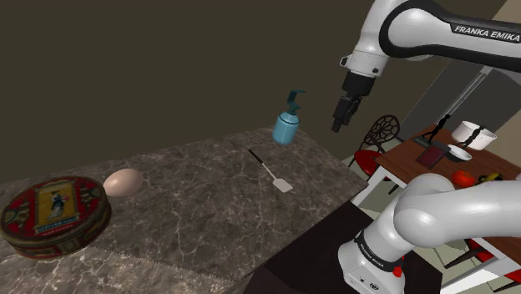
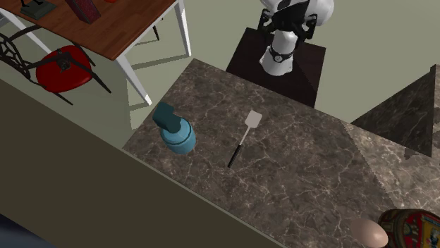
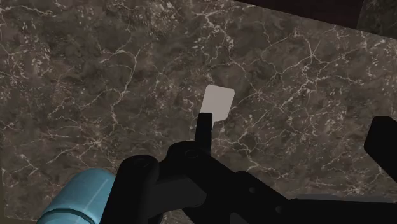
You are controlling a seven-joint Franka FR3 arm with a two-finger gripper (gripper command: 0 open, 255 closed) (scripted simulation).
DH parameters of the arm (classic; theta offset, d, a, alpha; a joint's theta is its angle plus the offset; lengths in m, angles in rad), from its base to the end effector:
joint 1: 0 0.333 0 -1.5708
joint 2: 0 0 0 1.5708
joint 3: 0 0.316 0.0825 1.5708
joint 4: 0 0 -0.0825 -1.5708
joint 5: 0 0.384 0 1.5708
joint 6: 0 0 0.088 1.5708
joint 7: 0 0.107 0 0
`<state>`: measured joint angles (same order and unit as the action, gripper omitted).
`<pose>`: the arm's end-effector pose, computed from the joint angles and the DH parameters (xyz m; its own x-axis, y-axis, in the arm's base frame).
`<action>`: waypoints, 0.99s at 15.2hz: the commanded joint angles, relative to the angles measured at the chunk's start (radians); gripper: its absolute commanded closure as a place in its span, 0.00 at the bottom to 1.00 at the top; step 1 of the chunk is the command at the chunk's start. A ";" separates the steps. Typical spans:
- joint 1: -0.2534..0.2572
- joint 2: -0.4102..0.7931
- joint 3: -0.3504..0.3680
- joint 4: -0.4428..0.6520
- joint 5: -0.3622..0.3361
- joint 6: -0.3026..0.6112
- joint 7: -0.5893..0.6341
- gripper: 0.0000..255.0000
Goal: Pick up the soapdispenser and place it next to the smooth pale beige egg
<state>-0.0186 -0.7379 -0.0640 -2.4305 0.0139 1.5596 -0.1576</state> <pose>0.3117 -0.0280 0.5394 0.9876 0.0976 -0.1229 0.0886 -0.9931 -0.0771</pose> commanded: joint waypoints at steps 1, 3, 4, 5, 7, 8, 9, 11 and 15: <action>0.000 0.000 0.000 0.000 0.000 0.000 0.000 0.00; -0.012 0.037 -0.020 -0.008 -0.017 0.074 -0.016 0.00; -0.018 0.058 -0.031 -0.010 -0.024 0.111 -0.024 0.00; -0.024 0.079 -0.041 -0.011 -0.031 0.148 -0.031 0.00; -0.035 0.124 -0.062 -0.010 -0.042 0.220 -0.047 0.00; -0.039 0.148 -0.073 -0.007 -0.047 0.256 -0.054 0.00; -0.044 0.173 -0.084 -0.003 -0.051 0.291 -0.062 0.00; -0.052 0.224 -0.105 0.009 -0.056 0.360 -0.078 0.00; -0.065 0.334 -0.148 0.048 -0.053 0.489 -0.113 0.00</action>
<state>-0.0811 -0.4330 -0.2026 -2.3897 -0.0411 2.0090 -0.2630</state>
